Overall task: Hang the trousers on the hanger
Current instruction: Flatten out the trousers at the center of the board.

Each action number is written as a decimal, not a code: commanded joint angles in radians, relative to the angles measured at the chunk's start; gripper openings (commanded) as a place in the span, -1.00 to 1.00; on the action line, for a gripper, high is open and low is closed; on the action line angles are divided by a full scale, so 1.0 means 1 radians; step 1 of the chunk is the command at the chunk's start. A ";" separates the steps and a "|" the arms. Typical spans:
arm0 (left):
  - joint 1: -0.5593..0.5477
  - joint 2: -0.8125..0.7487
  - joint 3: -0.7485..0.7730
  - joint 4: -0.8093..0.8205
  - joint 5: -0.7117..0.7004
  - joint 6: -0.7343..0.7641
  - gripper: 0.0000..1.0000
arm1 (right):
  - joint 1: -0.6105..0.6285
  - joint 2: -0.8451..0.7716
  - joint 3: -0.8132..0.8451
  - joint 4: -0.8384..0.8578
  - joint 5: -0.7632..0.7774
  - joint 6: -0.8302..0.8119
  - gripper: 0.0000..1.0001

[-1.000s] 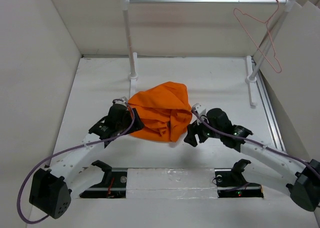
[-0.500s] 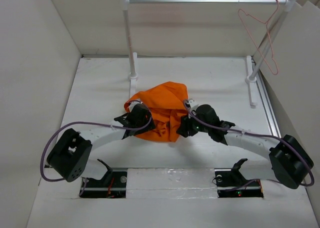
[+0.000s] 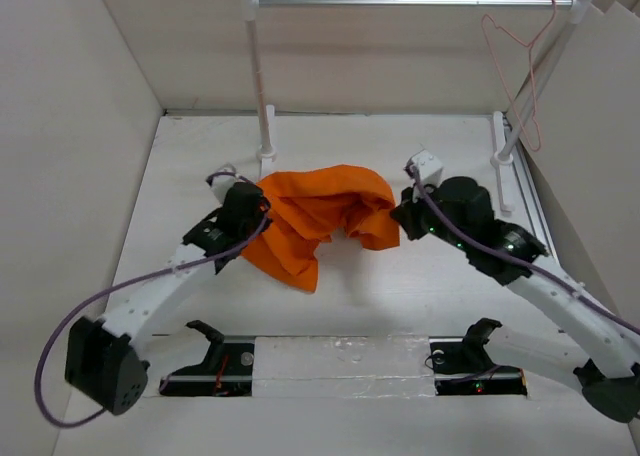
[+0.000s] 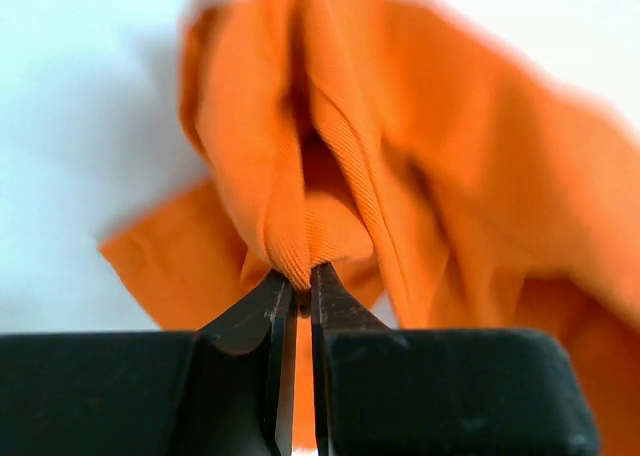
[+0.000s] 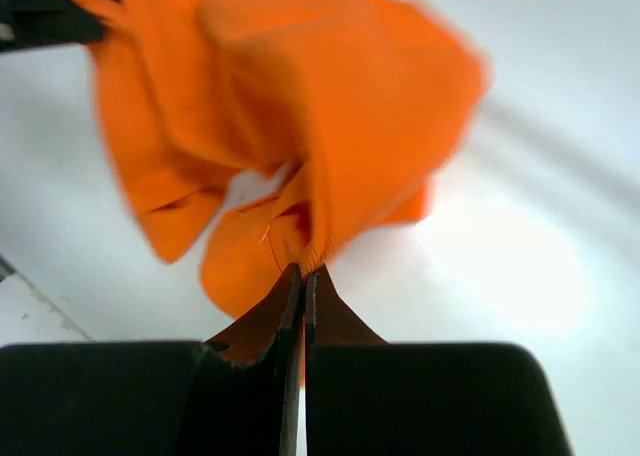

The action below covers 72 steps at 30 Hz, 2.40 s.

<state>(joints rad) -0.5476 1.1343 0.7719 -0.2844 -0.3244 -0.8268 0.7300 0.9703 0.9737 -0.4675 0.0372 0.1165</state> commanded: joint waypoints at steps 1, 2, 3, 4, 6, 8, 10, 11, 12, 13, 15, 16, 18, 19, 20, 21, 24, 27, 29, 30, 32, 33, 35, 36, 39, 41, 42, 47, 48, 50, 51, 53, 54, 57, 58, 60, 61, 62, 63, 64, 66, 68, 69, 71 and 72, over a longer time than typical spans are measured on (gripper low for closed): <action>0.102 -0.212 0.107 -0.173 -0.166 0.067 -1.00 | 0.006 -0.077 0.294 -0.313 0.145 -0.175 -1.00; 0.191 -0.244 0.124 -0.202 -0.168 0.110 -1.00 | 0.015 -0.073 0.366 -0.404 0.154 -0.195 -1.00; 0.239 -0.280 0.160 -0.208 -0.165 0.135 -1.00 | 0.016 -0.062 0.440 -0.445 0.164 -0.230 -1.00; 0.286 -0.332 0.182 -0.214 -0.160 0.161 -1.00 | 0.016 -0.055 0.515 -0.477 0.173 -0.244 -1.00; 0.415 -0.364 0.264 -0.223 -0.154 0.234 -1.00 | 0.016 -0.033 0.756 -0.551 0.178 -0.288 -1.00; 0.437 -0.366 0.338 -0.269 -0.226 0.249 -1.00 | 0.016 0.022 1.007 -0.614 0.173 -0.304 -1.00; 0.437 -0.351 0.437 -0.286 -0.261 0.259 -1.00 | 0.016 0.082 1.143 -0.652 0.179 -0.319 -1.00; 0.437 -0.349 0.463 -0.300 -0.293 0.259 -1.00 | 0.016 0.100 1.231 -0.699 0.199 -0.324 -1.00; 0.437 -0.349 0.510 -0.309 -0.307 0.258 -1.00 | 0.016 0.113 1.244 -0.721 0.223 -0.327 -1.00; 0.427 -0.344 0.526 -0.317 -0.318 0.252 -1.00 | 0.016 0.117 1.223 -0.729 0.292 -0.331 -1.00; 0.411 -0.349 0.520 -0.337 -0.337 0.242 -1.00 | 0.002 0.075 1.004 -0.682 0.393 -0.336 -1.00; 0.397 -0.350 0.501 -0.340 -0.334 0.226 -1.00 | -0.047 0.062 0.911 -0.656 0.479 -0.339 -1.00; 0.397 -0.358 0.424 -0.361 -0.297 0.193 -1.00 | -0.143 0.033 0.727 -0.526 0.539 -0.341 -1.00; 0.387 -0.375 0.397 -0.371 -0.277 0.178 -1.00 | -0.214 0.022 0.553 -0.475 0.524 -0.334 -1.00; 0.371 -0.386 0.364 -0.383 -0.212 0.142 -1.00 | -0.385 0.012 0.466 -0.344 0.486 -0.327 -1.00; 0.362 -0.395 0.290 -0.383 -0.168 0.126 -1.00 | -0.479 -0.016 0.379 -0.263 0.440 -0.315 -1.00; 0.333 -0.430 0.132 -0.346 0.029 0.100 -0.80 | -0.725 0.007 0.139 -0.085 0.328 -0.206 -0.53; 0.324 -0.491 0.052 -0.337 0.159 0.088 -0.15 | -0.800 0.065 0.086 -0.063 0.278 -0.167 0.45; 0.324 -0.522 0.049 -0.361 0.135 0.092 -0.04 | -0.801 0.084 0.092 -0.068 0.198 -0.164 0.50; 0.313 -0.525 0.070 -0.372 0.110 0.103 -0.03 | -0.784 0.077 0.092 -0.062 0.169 -0.167 0.51; 0.301 -0.512 0.102 -0.375 0.053 0.124 0.13 | -0.732 0.039 0.080 -0.014 0.075 -0.175 0.42; 0.301 -0.477 0.133 -0.365 0.048 0.138 0.16 | -0.695 0.025 0.053 0.007 0.044 -0.187 -0.01; 0.301 -0.435 0.155 -0.314 0.048 0.173 0.24 | -0.551 0.018 0.022 0.064 -0.067 -0.184 -0.50; 0.301 -0.386 0.170 -0.265 0.064 0.193 0.33 | -0.435 0.057 0.005 0.078 -0.116 -0.202 -0.88; 0.301 -0.248 0.211 -0.223 0.073 0.195 0.34 | -0.263 0.172 0.048 0.050 -0.135 -0.238 -1.00; 0.301 -0.200 0.251 -0.219 0.044 0.193 0.33 | -0.108 0.243 0.094 0.004 -0.140 -0.264 -0.87; 0.301 -0.182 0.297 -0.219 0.013 0.195 0.33 | -0.060 0.298 0.109 0.001 -0.140 -0.281 -0.35; 0.325 -0.095 0.461 -0.092 -0.020 0.349 0.56 | 0.114 0.448 0.158 0.100 -0.140 -0.301 0.54; 0.336 0.003 0.531 -0.108 -0.012 0.380 0.56 | 0.114 0.485 0.166 0.125 -0.164 -0.301 0.57; 0.345 0.105 0.578 -0.148 0.049 0.406 0.56 | 0.124 0.588 0.224 0.141 -0.186 -0.302 0.57; 0.345 0.187 0.602 -0.156 0.068 0.423 0.56 | 0.150 0.620 0.249 0.144 -0.195 -0.313 0.58; 0.368 0.258 0.615 -0.174 0.135 0.425 0.54 | 0.172 0.694 0.310 0.139 -0.183 -0.339 0.58; 0.385 0.309 0.607 -0.170 0.171 0.430 0.53 | 0.183 0.715 0.371 0.141 -0.174 -0.351 0.59; 0.481 0.369 0.554 -0.131 0.316 0.410 0.46 | 0.192 0.804 0.445 0.185 -0.207 -0.376 0.66; 0.517 0.384 0.540 -0.119 0.361 0.407 0.45 | 0.192 0.829 0.466 0.191 -0.265 -0.382 0.67; 0.528 0.422 0.502 -0.119 0.439 0.408 0.41 | 0.192 0.912 0.534 0.173 -0.305 -0.400 0.69; 0.528 0.432 0.486 -0.119 0.458 0.411 0.41 | 0.209 0.927 0.554 0.167 -0.315 -0.403 0.69; 0.528 0.439 0.466 -0.114 0.490 0.422 0.41 | 0.229 0.939 0.565 0.173 -0.324 -0.413 0.69; 0.528 0.447 0.428 -0.116 0.508 0.422 0.41 | 0.229 0.949 0.572 0.185 -0.330 -0.413 0.71; 0.528 0.450 0.406 -0.107 0.536 0.423 0.41 | 0.241 0.956 0.586 0.214 -0.358 -0.405 0.71; 0.528 0.446 0.341 -0.098 0.550 0.416 0.41 | 0.241 0.991 0.618 0.216 -0.399 -0.397 0.71; 0.528 0.447 0.307 -0.082 0.568 0.411 0.41 | 0.241 1.024 0.669 0.210 -0.419 -0.385 0.67; 0.528 0.447 0.287 -0.082 0.571 0.407 0.41 | 0.241 1.035 0.683 0.207 -0.418 -0.385 0.32; 0.528 0.446 0.271 -0.084 0.578 0.407 0.41 | 0.250 1.032 0.683 0.205 -0.384 -0.382 -0.70; 0.528 0.435 0.253 -0.088 0.573 0.405 0.41 | 0.282 0.980 0.650 0.213 -0.367 -0.397 -1.00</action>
<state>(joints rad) -0.0216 1.6184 1.0534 -0.3904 0.2085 -0.4267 0.9707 2.0174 1.6039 -0.3187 -0.3195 -0.2642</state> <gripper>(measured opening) 0.705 0.209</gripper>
